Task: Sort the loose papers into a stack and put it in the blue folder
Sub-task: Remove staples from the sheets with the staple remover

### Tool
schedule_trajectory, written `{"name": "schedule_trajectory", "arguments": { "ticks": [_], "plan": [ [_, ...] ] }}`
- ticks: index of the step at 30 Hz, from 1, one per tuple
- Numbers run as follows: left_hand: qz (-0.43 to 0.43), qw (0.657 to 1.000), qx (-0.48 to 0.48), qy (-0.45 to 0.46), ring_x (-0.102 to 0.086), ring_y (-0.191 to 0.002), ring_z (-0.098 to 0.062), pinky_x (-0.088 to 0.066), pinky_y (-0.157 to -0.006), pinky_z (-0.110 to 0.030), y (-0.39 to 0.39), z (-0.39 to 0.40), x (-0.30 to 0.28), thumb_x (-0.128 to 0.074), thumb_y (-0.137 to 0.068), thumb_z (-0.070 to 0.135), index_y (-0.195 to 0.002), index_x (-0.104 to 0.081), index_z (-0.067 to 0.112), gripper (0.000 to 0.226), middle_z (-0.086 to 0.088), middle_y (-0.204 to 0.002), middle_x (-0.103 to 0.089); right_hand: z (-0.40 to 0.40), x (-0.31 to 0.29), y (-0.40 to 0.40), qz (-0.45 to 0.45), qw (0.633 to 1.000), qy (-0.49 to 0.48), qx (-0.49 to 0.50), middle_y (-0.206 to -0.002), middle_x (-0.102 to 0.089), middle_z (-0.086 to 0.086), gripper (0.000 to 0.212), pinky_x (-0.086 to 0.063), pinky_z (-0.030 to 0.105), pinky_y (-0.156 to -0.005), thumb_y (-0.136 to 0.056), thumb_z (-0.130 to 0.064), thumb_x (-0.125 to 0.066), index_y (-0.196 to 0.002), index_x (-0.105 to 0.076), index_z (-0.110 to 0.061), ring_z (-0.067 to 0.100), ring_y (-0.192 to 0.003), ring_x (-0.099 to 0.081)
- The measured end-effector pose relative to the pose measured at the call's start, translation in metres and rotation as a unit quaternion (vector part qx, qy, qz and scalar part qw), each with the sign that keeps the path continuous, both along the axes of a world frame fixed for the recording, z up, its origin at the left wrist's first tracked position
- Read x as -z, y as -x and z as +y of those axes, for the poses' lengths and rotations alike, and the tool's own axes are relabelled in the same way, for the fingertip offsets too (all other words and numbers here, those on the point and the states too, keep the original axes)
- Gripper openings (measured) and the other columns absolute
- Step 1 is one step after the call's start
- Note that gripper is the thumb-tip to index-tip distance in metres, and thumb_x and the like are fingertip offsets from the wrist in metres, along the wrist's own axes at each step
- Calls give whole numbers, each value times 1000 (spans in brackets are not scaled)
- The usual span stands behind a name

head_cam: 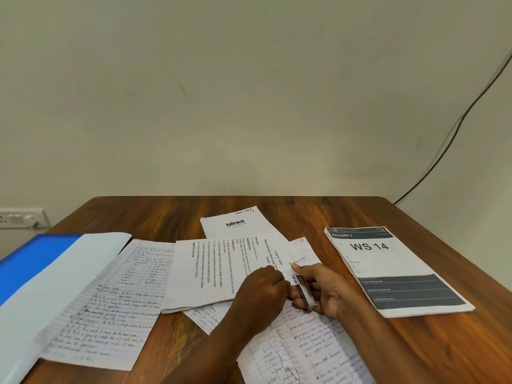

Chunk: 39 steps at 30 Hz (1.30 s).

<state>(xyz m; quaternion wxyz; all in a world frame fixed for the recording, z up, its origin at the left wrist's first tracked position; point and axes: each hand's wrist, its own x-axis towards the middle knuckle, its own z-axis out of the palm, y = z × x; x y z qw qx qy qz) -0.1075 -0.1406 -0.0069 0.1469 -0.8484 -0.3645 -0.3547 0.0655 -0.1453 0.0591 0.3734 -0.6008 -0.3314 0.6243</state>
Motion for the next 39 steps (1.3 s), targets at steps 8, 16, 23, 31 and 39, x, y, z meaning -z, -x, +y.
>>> {"name": "schedule_trajectory", "arguments": {
  "ticks": [8, 16, 23, 31, 39],
  "plan": [
    [-9, 1000, 9, 7, -55, -71, -13, -47, -61, -28, 0, 0, 0, -62, -96, 15, -79, -74, 16, 21, 3, -74, -64, 3, 4, 1, 2, 1000, -14, 13, -78, -72, 23, 37, -62, 38, -59, -91, -24, -80, -110, -68, 7, 26, -57, -68],
    [1, 999, 18, 26, -60, -73, -12, -52, -62, -26, 1, -1, 2, -78, -91, 15, -85, -77, 17, 7, 2, -78, -69, 5, 9, 0, 2, 999, -29, 16, -79, -72, 23, 37, -57, 37, -56, -90, -25, -80, -110, -70, 4, 29, -59, -67],
    [5, 1000, 22, 22, -61, -71, -11, -53, -61, -25, 0, -3, 1, -80, -90, 14, -87, -79, 16, 4, 2, -78, -70, 2, 8, 2, -12, 999, -33, 25, -70, -68, 21, 27, -43, 32, -52, -93, -19, -75, -109, -71, 4, 26, -47, -57],
    [-3, 1000, 15, 6, -56, -69, -14, -48, -57, -28, 1, -1, 0, -79, -88, 8, -78, -74, 15, 13, 1, -73, -63, -4, -1, -5, -11, 999, -25, -16, -83, -72, 26, 40, -55, 34, -50, -90, -25, -82, -110, -69, 6, 30, -58, -66],
    [3, 1000, 6, 23, -64, -73, -12, -54, -63, -22, 0, -2, 2, -82, -90, 17, -93, -82, 15, 4, 2, -82, -72, -4, -7, -32, -336, 931, -140, 21, -66, -71, 16, 47, -61, 44, -60, -74, -45, -92, -71, -66, -6, 24, -53, -65]
  ]
}}
